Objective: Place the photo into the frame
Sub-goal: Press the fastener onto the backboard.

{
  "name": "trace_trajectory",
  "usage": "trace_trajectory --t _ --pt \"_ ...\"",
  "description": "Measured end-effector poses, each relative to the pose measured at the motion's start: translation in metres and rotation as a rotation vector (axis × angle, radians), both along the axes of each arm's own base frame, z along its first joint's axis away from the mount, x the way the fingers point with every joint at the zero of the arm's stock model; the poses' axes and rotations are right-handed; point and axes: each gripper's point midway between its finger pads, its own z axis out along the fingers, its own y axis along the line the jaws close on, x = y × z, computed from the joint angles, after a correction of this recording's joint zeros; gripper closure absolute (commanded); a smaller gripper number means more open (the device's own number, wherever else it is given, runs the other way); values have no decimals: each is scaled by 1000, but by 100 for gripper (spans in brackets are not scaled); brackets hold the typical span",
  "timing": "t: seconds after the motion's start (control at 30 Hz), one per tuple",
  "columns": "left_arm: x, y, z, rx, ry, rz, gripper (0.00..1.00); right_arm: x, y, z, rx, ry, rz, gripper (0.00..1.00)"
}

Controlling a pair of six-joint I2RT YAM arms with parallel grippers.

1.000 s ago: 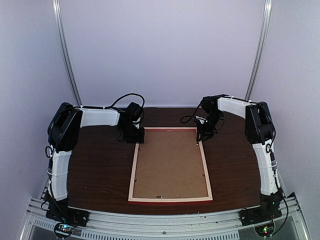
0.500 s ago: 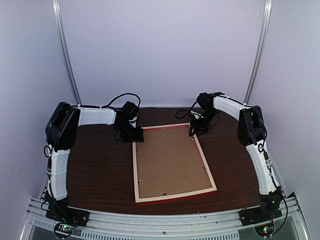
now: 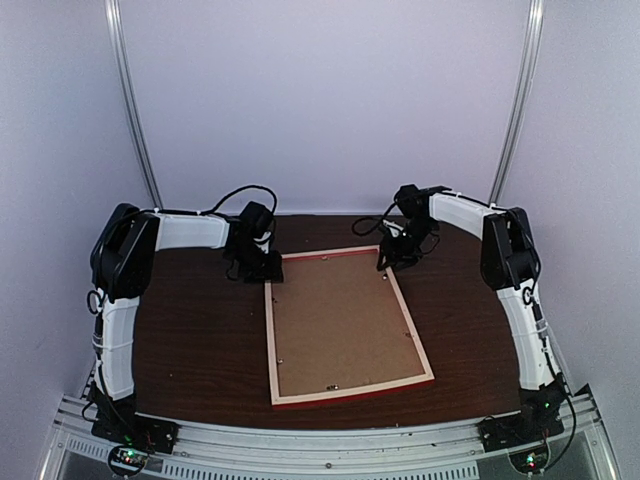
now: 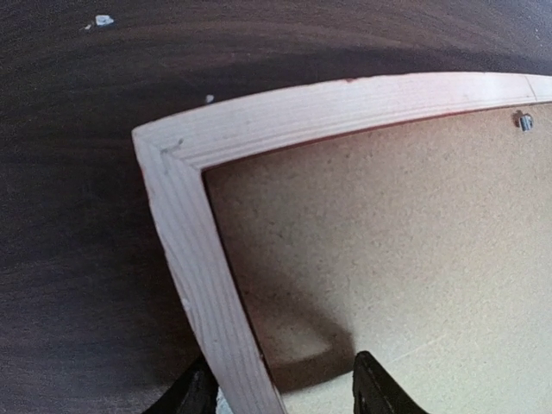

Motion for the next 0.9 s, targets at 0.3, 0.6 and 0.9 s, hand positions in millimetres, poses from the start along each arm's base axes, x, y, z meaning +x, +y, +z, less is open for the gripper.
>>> trace_trajectory --t 0.3,0.6,0.9 --pt "1 0 0 -3 -2 0 48 -16 -14 -3 -60 14 -14 52" --pt "2 0 0 -4 -4 2 50 -21 -17 -4 -74 22 -21 52" --pt "2 0 0 -4 -4 1 50 -16 -13 -2 -57 16 -61 52"
